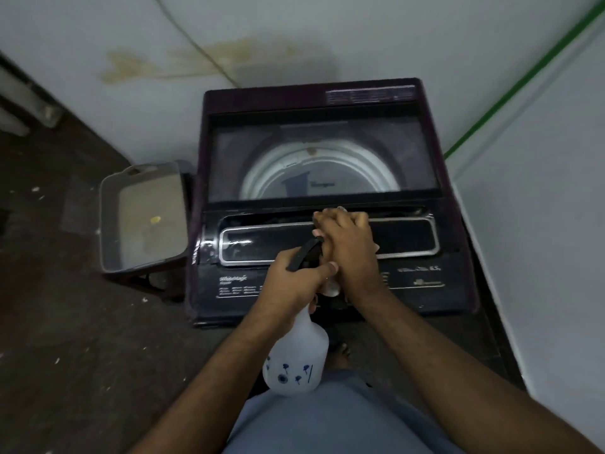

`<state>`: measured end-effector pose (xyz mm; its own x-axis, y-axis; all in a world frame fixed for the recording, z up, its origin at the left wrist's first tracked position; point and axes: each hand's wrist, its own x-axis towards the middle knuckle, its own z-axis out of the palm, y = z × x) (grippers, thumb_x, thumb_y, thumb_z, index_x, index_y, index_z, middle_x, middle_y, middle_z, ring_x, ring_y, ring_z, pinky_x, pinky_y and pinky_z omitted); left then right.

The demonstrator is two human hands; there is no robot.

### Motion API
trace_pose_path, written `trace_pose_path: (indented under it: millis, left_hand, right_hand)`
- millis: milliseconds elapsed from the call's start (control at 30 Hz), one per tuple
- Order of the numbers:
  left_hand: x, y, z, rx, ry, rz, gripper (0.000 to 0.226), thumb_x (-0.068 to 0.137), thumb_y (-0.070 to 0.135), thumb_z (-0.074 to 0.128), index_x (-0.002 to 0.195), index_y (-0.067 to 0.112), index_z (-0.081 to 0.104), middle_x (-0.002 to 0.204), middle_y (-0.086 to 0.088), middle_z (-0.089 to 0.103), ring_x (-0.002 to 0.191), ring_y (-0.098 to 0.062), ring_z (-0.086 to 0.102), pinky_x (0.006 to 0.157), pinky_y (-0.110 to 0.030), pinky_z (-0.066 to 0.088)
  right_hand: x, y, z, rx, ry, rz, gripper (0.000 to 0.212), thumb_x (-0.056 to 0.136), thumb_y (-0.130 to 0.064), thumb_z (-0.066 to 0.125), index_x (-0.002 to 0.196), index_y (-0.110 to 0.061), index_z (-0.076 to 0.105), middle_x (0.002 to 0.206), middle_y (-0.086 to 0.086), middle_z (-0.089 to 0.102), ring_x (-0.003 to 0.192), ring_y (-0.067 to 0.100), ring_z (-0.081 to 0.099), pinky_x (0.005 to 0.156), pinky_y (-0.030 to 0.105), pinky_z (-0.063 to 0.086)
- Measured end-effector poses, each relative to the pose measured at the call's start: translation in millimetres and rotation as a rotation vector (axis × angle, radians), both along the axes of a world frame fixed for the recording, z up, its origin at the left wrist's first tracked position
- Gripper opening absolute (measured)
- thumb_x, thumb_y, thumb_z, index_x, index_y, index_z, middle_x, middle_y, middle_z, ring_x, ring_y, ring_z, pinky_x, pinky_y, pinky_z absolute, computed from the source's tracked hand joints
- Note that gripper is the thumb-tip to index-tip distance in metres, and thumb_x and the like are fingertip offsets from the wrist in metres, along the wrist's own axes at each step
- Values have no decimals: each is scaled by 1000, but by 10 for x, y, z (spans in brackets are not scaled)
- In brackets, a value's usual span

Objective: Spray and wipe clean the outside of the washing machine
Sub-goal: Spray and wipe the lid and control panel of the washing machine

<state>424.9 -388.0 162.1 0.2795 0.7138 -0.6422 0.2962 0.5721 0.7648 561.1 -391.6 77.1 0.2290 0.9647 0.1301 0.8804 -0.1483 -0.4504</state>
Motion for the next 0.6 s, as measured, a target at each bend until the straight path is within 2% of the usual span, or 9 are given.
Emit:
trace_pose_path:
  millis: [100, 233, 367, 433, 600]
  left_hand:
    - [-361, 87, -28, 9, 10, 82, 13, 91, 13, 77, 92, 1, 71, 65, -6, 63, 61, -21, 59, 46, -28, 43]
    - [-853, 168, -59, 24, 38, 180, 11, 91, 13, 76, 92, 3, 71, 62, -5, 62, 56, -18, 58, 44, -27, 43]
    - [-1234, 217, -61, 32, 42, 265, 8, 91, 12, 76, 85, 10, 71, 70, -7, 66, 64, -20, 62, 63, -36, 52]
    - [-1392, 238, -60, 27, 37, 295, 11, 92, 11, 75, 83, 10, 69, 69, -7, 65, 64, -18, 62, 63, -36, 51]
    - [-1688, 316, -51, 35, 60, 352, 16, 92, 9, 73, 79, 11, 66, 63, -3, 62, 60, -13, 61, 58, -30, 50]
  right_hand:
    - [-340, 263, -12, -11, -90, 38, 28, 103, -34, 50, 125, -22, 64, 119, -2, 62, 101, 21, 44, 87, 37, 46]
    - [-909, 516, -37, -9, -125, 153, 29, 103, -35, 51, 125, -22, 63, 119, -3, 61, 103, 20, 46, 89, 33, 45]
    - [-1424, 746, -29, 4, -159, 302, 29, 105, -36, 45, 126, -23, 59, 120, -2, 58, 102, 20, 47, 88, 33, 43]
    - [-1659, 837, -31, 15, -192, 427, 27, 106, -34, 42, 125, -23, 58, 120, -2, 58, 102, 21, 48, 88, 33, 42]
    - [-1955, 940, 40, -36, -17, 583, 23, 103, -32, 50, 118, -22, 66, 117, -5, 61, 105, 20, 44, 89, 36, 47]
